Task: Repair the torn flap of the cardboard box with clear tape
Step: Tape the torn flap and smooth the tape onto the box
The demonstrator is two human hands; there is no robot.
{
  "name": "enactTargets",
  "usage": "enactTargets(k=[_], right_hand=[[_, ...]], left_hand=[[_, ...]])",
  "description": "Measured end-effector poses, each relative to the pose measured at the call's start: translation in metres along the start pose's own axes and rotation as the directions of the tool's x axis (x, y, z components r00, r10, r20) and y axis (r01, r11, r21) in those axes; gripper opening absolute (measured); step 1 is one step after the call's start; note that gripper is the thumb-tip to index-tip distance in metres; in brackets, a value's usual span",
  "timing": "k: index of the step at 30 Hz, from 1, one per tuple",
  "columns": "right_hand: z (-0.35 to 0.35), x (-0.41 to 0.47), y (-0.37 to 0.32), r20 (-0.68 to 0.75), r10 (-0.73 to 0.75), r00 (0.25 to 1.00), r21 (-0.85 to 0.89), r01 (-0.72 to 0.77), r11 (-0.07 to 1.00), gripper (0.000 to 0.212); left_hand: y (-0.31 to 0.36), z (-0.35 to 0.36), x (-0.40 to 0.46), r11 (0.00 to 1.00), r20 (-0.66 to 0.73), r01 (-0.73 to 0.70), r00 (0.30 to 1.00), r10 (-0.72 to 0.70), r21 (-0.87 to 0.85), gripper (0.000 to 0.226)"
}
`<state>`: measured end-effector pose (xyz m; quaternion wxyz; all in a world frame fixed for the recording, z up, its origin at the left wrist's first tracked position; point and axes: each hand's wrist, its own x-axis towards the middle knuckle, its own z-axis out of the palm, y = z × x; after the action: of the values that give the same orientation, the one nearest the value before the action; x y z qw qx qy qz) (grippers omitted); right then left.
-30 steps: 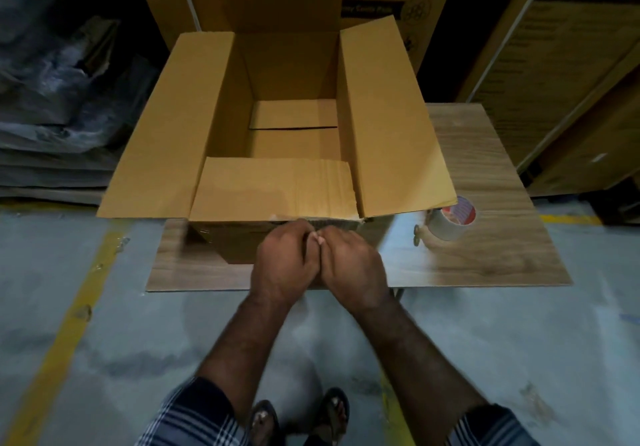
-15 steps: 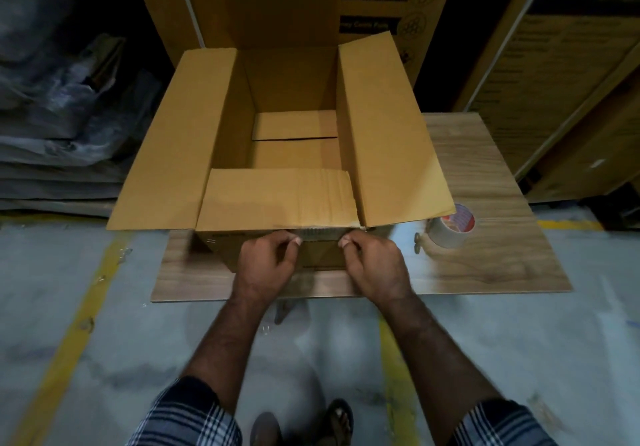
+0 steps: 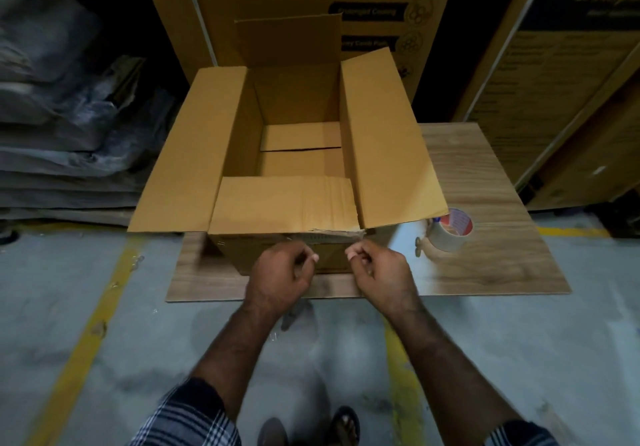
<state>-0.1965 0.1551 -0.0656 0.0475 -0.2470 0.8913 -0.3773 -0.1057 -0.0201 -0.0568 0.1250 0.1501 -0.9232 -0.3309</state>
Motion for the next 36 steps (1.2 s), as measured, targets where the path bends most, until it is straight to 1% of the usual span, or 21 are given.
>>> enactTargets(k=[2, 4, 5, 7, 8, 9, 11, 12, 13, 14, 15, 16, 17, 18, 19, 20, 21, 26, 29, 32, 36], right_hand=[[0.002, -0.004, -0.009, 0.027, -0.022, 0.999, 0.059, 0.021, 0.998, 0.017], [0.001, 0.005, -0.019, 0.025, 0.053, 0.998, 0.219, -0.057, 0.974, 0.018], [-0.002, 0.013, -0.024, 0.031, 0.141, 0.99, 0.337, -0.143, 0.931, 0.019], [-0.006, 0.029, -0.03, 0.1, 0.345, 0.933, 0.542, -0.342, 0.768, 0.024], [-0.009, 0.036, -0.032, 0.14, 0.414, 0.899, 0.596, -0.41, 0.69, 0.027], [-0.01, 0.041, -0.032, 0.174, 0.461, 0.87, 0.622, -0.46, 0.634, 0.029], [-0.011, 0.043, -0.031, 0.199, 0.518, 0.832, 0.638, -0.511, 0.576, 0.031], [-0.011, 0.042, -0.031, 0.186, 0.536, 0.823, 0.639, -0.516, 0.57, 0.03], [-0.01, 0.038, -0.031, 0.137, 0.536, 0.833, 0.623, -0.493, 0.607, 0.029], [-0.009, 0.031, -0.031, 0.025, 0.5, 0.866, 0.559, -0.427, 0.711, 0.027], [-0.006, 0.023, -0.031, -0.121, 0.399, 0.909, 0.423, -0.316, 0.849, 0.026], [-0.003, 0.012, -0.032, -0.233, 0.23, 0.945, 0.221, -0.179, 0.959, 0.027], [0.003, -0.001, -0.034, -0.267, 0.037, 0.963, 0.018, -0.033, 0.999, 0.029], [0.013, -0.012, -0.037, -0.209, -0.106, 0.972, -0.139, 0.077, 0.987, 0.034], [0.023, -0.02, -0.038, -0.114, -0.177, 0.978, -0.246, 0.145, 0.958, 0.042], [0.033, -0.025, -0.039, -0.039, -0.202, 0.979, -0.315, 0.18, 0.932, 0.048], [0.042, -0.027, -0.039, 0.001, -0.203, 0.979, -0.368, 0.189, 0.91, 0.053], [0.056, -0.012, -0.03, 0.08, -0.179, 0.981, -0.558, 0.193, 0.807, 0.065], [0.058, -0.009, -0.024, 0.069, -0.21, 0.975, -0.604, 0.208, 0.769, 0.065], [0.058, -0.009, -0.021, 0.034, -0.234, 0.972, -0.629, 0.203, 0.75, 0.063], [0.057, -0.007, -0.023, 0.006, -0.198, 0.98, -0.63, 0.158, 0.761, 0.06]], left_hand=[[0.011, -0.001, 0.001, 0.994, 0.038, -0.109, 0.993, 0.108, 0.024, 0.014], [0.017, -0.001, 0.012, 0.986, 0.013, -0.162, 0.987, 0.162, 0.033, 0.011], [0.02, -0.002, 0.02, 0.986, -0.014, -0.165, 0.986, 0.165, 0.033, 0.009], [0.021, -0.005, 0.032, 0.99, -0.066, -0.141, 0.988, 0.14, -0.003, 0.006], [0.02, -0.005, 0.037, 0.991, -0.09, -0.123, 0.989, 0.118, -0.048, 0.007], [0.018, -0.005, 0.039, 0.99, -0.106, -0.097, 0.991, 0.087, -0.1, 0.008], [0.014, -0.007, 0.042, 0.98, -0.137, -0.039, 0.991, 0.012, -0.194, 0.007], [0.011, -0.008, 0.042, 0.974, -0.167, -0.022, 0.986, -0.016, -0.225, 0.008], [0.007, -0.011, 0.041, 0.976, -0.21, -0.032, 0.978, -0.014, -0.217, 0.008], [0.004, -0.014, 0.038, 0.985, -0.253, -0.076, 0.967, 0.035, -0.156, 0.009], [0.002, -0.017, 0.032, 0.987, -0.264, -0.148, 0.956, 0.125, -0.068, 0.012], [0.0, -0.018, 0.024, 0.971, -0.234, -0.239, 0.943, 0.235, 0.011, 0.018], [-0.002, -0.016, 0.016, 0.941, -0.168, -0.333, 0.926, 0.338, 0.059, 0.026], [-0.005, -0.013, 0.007, 0.907, -0.091, -0.412, 0.904, 0.418, 0.084, 0.034], [-0.01, -0.007, 0.001, 0.882, -0.034, -0.46, 0.884, 0.466, 0.102, 0.041], [-0.015, -0.002, -0.002, 0.869, -0.002, -0.48, 0.875, 0.484, 0.121, 0.047], [-0.02, 0.001, -0.004, 0.865, 0.017, -0.481, 0.875, 0.484, 0.142, 0.05], [-0.039, 0.003, 0.006, 0.832, 0.126, -0.477, 0.878, 0.461, 0.283, 0.063], [-0.048, 0.001, 0.011, 0.794, 0.187, -0.508, 0.861, 0.472, 0.335, 0.073], [-0.05, -0.003, 0.013, 0.78, 0.22, -0.51, 0.86, 0.46, 0.363, 0.076], [-0.051, -0.01, 0.015, 0.781, 0.273, -0.497, 0.866, 0.419, 0.378, 0.083]])
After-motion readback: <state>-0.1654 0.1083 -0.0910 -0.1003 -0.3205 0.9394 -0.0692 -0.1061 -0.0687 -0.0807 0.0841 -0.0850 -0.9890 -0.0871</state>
